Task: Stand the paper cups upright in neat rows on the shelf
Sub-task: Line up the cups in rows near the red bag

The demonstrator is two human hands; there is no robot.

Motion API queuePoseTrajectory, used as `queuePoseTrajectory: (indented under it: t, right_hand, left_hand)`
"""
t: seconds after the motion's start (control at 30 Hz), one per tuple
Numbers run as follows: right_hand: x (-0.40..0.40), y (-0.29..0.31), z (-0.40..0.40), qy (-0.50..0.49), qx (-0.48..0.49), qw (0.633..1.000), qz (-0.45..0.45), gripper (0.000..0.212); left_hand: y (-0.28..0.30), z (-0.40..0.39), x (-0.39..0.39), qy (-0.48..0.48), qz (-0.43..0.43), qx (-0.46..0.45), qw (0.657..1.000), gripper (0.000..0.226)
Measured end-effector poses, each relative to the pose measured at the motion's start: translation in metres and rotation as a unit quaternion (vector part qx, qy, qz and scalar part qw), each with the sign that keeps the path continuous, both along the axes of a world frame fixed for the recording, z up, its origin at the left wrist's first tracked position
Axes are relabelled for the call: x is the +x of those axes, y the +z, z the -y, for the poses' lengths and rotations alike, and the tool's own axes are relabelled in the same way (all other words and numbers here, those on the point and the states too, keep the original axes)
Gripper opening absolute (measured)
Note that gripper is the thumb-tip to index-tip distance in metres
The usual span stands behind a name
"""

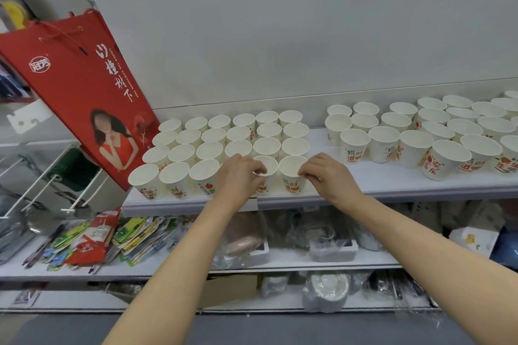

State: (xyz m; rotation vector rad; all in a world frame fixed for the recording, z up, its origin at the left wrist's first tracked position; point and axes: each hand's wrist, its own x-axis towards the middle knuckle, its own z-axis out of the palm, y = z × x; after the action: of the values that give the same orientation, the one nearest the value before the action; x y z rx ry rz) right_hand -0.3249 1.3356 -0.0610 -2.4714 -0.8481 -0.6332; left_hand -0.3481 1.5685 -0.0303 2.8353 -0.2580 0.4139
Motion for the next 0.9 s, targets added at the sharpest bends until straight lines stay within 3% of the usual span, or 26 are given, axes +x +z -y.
queuePoseTrajectory:
  t: [0.23, 0.43, 0.6, 0.77, 0.9]
  right_hand:
    - [-0.007, 0.001, -0.008, -0.027, -0.002, 1.0, 0.001, 0.012]
    - [-0.011, 0.001, -0.013, -0.031, -0.013, 0.999, 0.007, 0.019]
    - [-0.013, 0.003, -0.017, -0.045, -0.028, 0.999, 0.011, 0.009]
    - [-0.015, 0.002, -0.011, -0.069, -0.009, 0.997, 0.038, 0.021]
    - [-0.015, 0.003, -0.031, -0.044, 0.011, 0.992, 0.115, 0.023]
  left_hand:
    - [0.003, 0.009, -0.001, -0.012, -0.007, -0.009, 1.0, 0.01]
    - [-0.004, 0.015, -0.004, -0.004, 0.009, -0.022, 1.0, 0.016]
    - [-0.006, 0.007, -0.007, -0.002, 0.039, -0.043, 0.998, 0.028]
    - [-0.005, -0.043, -0.019, 0.074, 0.13, -0.123, 0.981, 0.023]
    - [-0.008, -0.087, -0.024, 0.149, 0.077, -0.091, 0.982, 0.03]
